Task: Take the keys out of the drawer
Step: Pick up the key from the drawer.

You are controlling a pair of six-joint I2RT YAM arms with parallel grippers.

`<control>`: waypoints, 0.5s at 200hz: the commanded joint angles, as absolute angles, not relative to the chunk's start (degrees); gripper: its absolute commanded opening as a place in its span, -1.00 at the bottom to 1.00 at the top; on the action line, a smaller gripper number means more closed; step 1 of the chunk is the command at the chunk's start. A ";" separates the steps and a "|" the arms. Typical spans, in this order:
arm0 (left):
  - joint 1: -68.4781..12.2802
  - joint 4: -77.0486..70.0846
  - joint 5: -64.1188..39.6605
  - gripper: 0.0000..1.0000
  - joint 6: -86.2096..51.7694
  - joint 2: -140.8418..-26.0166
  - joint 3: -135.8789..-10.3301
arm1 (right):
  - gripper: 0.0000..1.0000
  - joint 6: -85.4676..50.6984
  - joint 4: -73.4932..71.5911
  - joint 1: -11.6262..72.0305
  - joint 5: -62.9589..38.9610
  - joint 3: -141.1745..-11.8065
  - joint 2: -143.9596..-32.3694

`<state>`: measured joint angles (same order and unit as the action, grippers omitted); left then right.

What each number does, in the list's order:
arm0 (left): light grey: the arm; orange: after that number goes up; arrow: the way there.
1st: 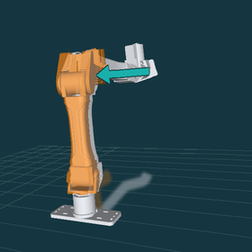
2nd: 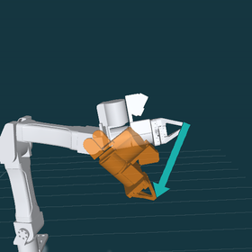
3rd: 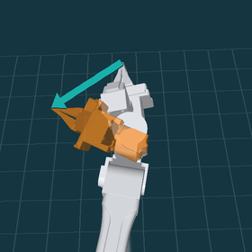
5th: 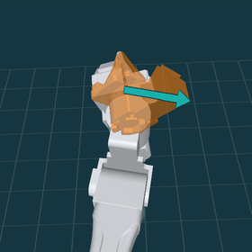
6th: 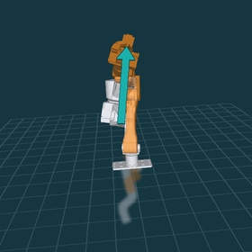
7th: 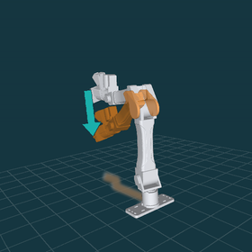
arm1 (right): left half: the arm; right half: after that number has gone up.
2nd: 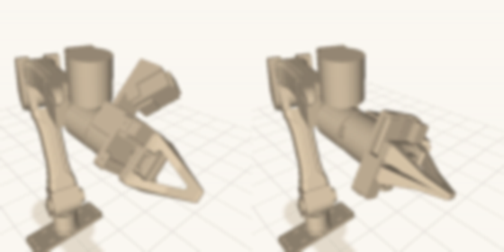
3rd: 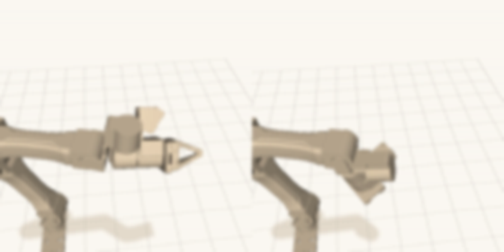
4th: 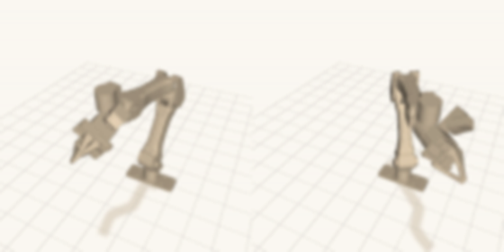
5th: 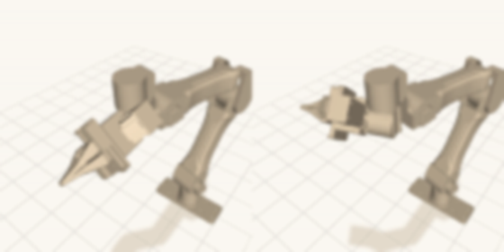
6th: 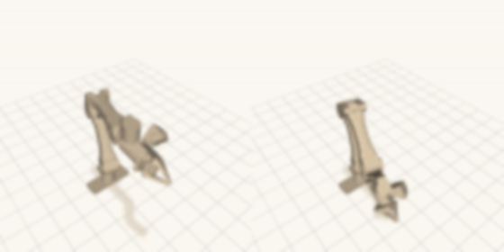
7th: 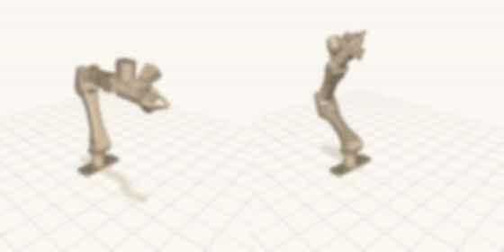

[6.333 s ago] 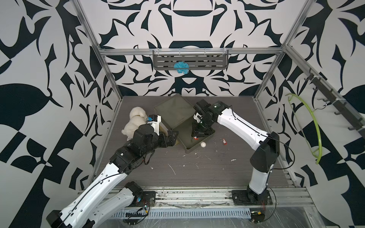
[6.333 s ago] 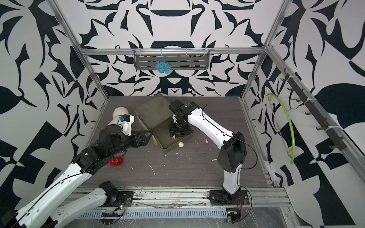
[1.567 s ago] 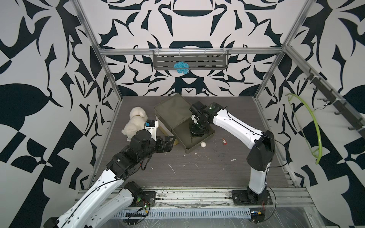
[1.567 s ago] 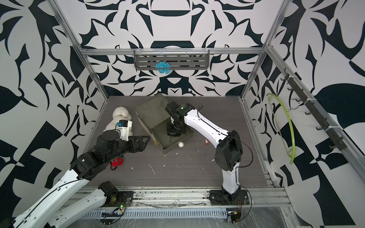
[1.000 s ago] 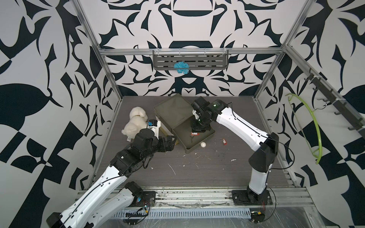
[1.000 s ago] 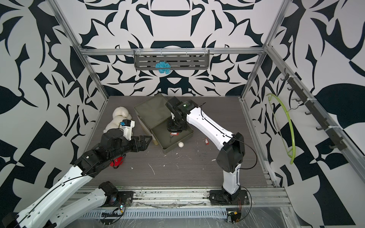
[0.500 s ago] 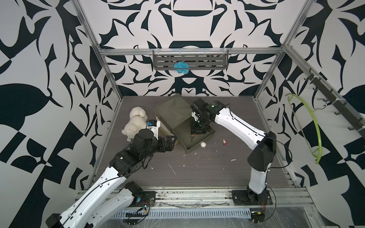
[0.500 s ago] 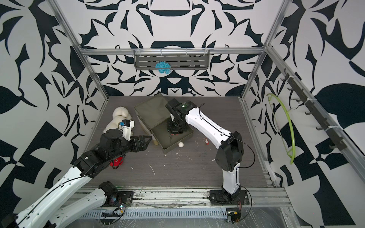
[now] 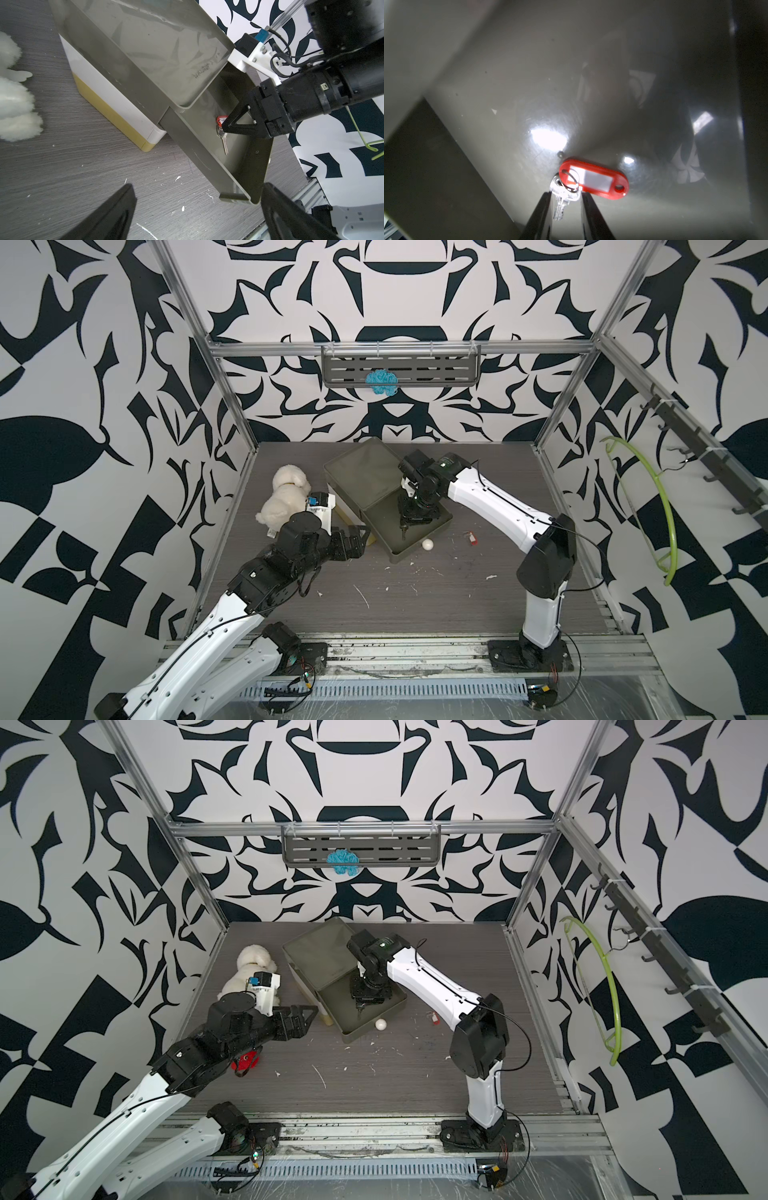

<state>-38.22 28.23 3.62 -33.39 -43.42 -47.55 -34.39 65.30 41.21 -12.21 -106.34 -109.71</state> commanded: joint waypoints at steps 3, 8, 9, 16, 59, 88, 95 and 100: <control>-37.99 28.58 4.00 0.98 -32.63 -42.41 -46.42 | -0.41 -34.67 66.18 41.10 -12.64 -104.30 -109.28; -37.97 28.56 3.96 0.98 -32.69 -42.34 -46.34 | -0.41 -34.72 66.03 41.13 -12.71 -104.14 -109.13; -38.01 28.56 3.91 0.99 -32.69 -42.31 -46.33 | -0.41 -34.76 66.02 41.13 -12.72 -104.06 -109.10; -37.97 28.58 4.03 0.99 -32.70 -42.28 -46.23 | -0.41 -34.88 65.79 41.13 -12.74 -103.71 -108.91; -37.97 28.79 4.06 0.98 -33.07 -42.03 -46.06 | -0.48 -35.59 64.32 41.18 -13.27 -101.54 -108.37; -38.01 29.18 4.26 0.98 -33.29 -41.51 -45.83 | -0.58 -35.60 63.60 41.26 -13.27 -101.20 -108.37; -37.97 29.35 4.37 0.98 -33.31 -41.41 -45.79 | -0.59 -35.52 63.55 41.24 -13.27 -101.47 -108.46; -37.97 29.36 4.40 0.98 -33.40 -41.39 -45.75 | -0.61 -35.51 63.55 41.23 -13.27 -101.65 -108.55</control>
<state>-38.22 28.58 3.75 -33.45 -42.22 -46.57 -35.00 63.86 41.21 -13.23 -102.56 -108.79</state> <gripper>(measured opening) 0.992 0.210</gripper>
